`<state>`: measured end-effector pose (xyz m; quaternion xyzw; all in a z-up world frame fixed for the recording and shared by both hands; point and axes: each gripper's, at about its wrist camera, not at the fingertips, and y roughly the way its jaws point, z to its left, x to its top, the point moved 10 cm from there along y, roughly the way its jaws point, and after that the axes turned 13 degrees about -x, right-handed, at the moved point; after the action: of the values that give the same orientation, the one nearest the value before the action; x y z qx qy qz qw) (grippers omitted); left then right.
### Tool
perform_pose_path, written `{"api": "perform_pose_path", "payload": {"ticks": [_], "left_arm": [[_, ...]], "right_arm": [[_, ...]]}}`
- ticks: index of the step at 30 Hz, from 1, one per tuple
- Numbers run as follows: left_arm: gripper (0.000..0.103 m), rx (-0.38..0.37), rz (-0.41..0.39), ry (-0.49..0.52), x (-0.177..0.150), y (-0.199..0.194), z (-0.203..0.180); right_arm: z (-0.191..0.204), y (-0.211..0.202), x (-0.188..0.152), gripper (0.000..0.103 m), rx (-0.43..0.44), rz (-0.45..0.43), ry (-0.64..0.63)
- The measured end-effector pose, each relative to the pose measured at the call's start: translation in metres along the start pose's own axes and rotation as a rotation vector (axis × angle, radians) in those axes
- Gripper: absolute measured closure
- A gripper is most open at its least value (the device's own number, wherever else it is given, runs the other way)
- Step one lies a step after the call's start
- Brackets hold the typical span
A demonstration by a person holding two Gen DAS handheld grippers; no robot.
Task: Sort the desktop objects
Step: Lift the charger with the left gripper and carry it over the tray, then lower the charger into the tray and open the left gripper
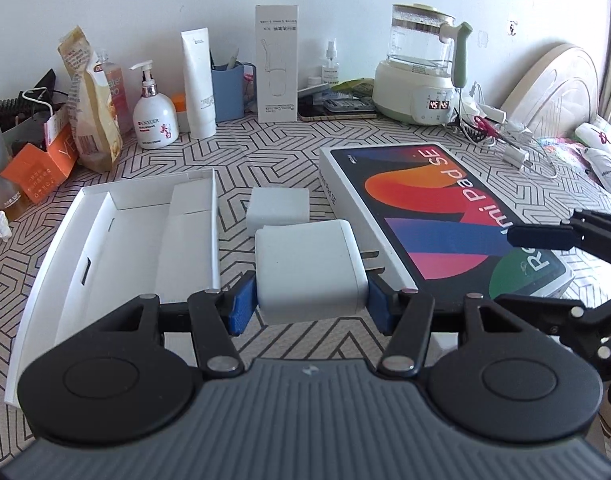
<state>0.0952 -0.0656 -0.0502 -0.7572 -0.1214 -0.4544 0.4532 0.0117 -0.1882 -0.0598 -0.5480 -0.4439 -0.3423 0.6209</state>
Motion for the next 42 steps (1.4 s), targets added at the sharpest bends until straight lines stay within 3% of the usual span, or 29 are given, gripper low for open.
{"api": "perform_pose_path", "payload": {"ticks": [16,26,42], "left_arm": [[0.047,0.1,-0.061,-0.08,0.018,-0.029,0.071],[0.047,0.136,-0.011,-0.135,0.02,-0.005,0.122],[0.047,0.156,0.073,-0.179,0.028,0.048,0.164]], "right_arm": [[0.031,0.026,0.003,0.024,0.066,0.035,-0.042],[0.035,0.04,0.005,0.024,0.062,0.055,-0.047],[0.041,0.055,0.011,0.024,0.07,0.068,-0.04]]}}
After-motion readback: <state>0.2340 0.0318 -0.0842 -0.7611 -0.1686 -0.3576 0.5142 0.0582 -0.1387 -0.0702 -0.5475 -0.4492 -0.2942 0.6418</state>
